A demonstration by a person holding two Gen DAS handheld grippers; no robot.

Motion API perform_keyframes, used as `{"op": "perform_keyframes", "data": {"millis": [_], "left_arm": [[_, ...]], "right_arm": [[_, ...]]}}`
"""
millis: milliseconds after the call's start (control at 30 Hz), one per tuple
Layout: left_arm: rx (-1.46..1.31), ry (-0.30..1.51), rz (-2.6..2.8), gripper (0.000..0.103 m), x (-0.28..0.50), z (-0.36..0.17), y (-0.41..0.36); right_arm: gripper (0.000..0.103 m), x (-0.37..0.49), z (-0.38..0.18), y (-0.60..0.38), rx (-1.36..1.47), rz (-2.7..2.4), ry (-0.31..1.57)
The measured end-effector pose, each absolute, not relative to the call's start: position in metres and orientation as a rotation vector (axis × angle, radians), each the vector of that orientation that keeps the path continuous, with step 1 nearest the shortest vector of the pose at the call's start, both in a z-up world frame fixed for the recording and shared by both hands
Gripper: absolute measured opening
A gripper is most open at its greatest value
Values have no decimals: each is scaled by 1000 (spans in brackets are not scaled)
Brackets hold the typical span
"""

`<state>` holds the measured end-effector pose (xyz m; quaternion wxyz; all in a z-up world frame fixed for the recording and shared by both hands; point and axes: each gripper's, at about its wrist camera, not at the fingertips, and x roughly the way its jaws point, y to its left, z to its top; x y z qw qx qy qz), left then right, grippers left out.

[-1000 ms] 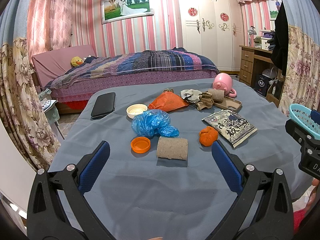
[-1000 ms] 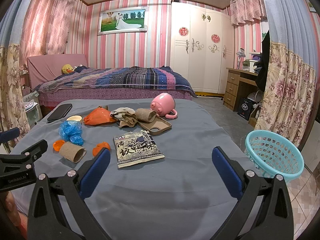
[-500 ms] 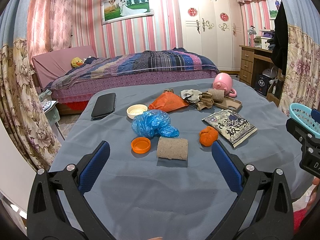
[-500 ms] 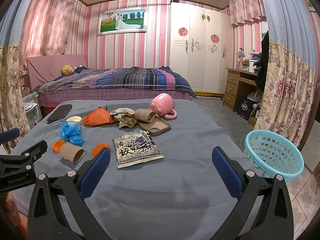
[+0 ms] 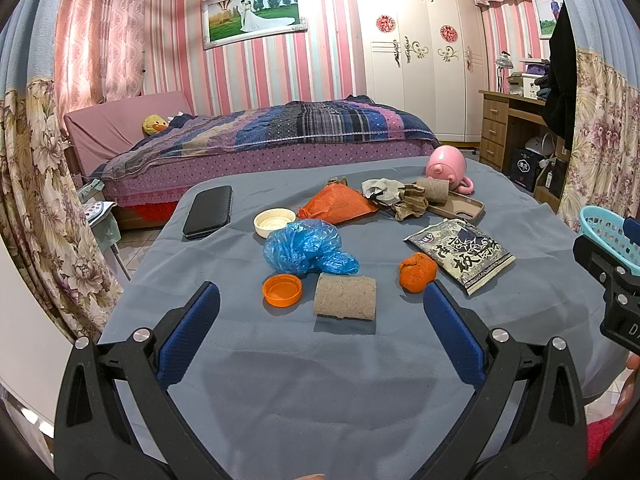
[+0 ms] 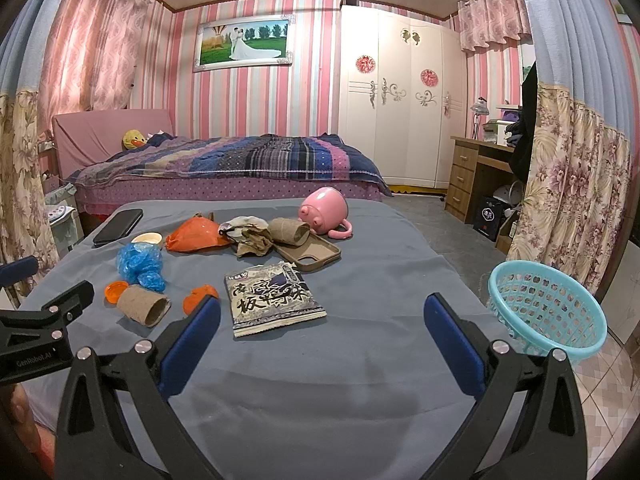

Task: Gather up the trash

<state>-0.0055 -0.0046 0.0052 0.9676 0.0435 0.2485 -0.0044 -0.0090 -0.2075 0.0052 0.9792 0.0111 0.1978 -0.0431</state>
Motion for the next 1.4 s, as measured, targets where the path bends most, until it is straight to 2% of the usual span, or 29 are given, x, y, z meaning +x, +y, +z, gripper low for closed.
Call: {"op": "perform_keyframes", "data": {"millis": [1400], "left_arm": [[72,501,8,98,-3,12,12]], "right_arm": [[99,-7,6,-216,21,-97,389]]}}
